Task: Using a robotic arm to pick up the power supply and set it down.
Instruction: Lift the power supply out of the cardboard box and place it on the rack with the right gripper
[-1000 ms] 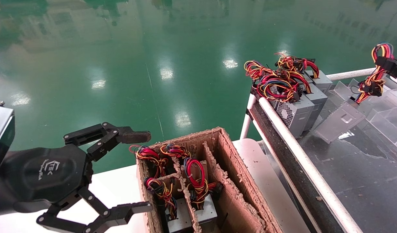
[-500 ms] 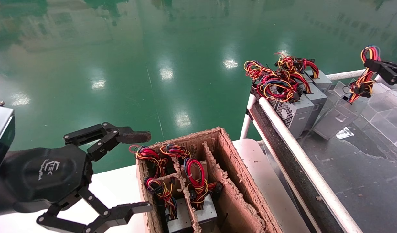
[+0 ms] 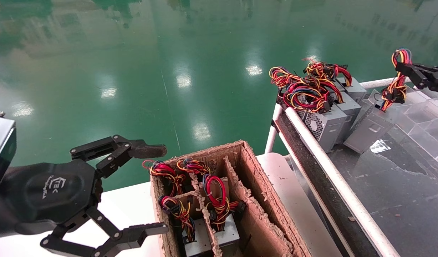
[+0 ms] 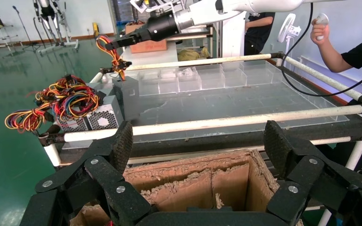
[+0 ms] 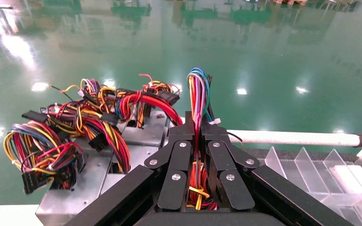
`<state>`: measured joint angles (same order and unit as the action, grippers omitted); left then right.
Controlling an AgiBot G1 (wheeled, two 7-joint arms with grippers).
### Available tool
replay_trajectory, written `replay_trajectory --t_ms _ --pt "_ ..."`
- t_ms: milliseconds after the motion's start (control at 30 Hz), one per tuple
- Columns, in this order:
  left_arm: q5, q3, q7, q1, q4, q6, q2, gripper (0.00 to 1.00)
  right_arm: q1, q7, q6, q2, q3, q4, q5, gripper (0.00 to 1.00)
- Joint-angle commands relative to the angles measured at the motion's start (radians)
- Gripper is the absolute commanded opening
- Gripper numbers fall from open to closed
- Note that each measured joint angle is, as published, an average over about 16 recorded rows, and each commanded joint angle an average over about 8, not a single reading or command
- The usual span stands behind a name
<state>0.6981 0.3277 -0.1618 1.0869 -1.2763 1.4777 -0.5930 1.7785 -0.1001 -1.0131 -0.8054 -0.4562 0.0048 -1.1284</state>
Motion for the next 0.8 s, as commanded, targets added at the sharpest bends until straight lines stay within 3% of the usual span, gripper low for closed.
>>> replay_trajectory --t_ms 33,800 --pt "0.000 0.000 0.000 0.000 0.000 0.000 0.000 1.00 0.005 0.003 0.008 -0.007 -0.001 0.001 -0.002 0.00" --pt "0.000 0.001 0.000 0.000 0.000 0.000 0.000 1.00 0.043 -0.003 0.138 -0.124 -0.020 0.001 -0.029 0.00"
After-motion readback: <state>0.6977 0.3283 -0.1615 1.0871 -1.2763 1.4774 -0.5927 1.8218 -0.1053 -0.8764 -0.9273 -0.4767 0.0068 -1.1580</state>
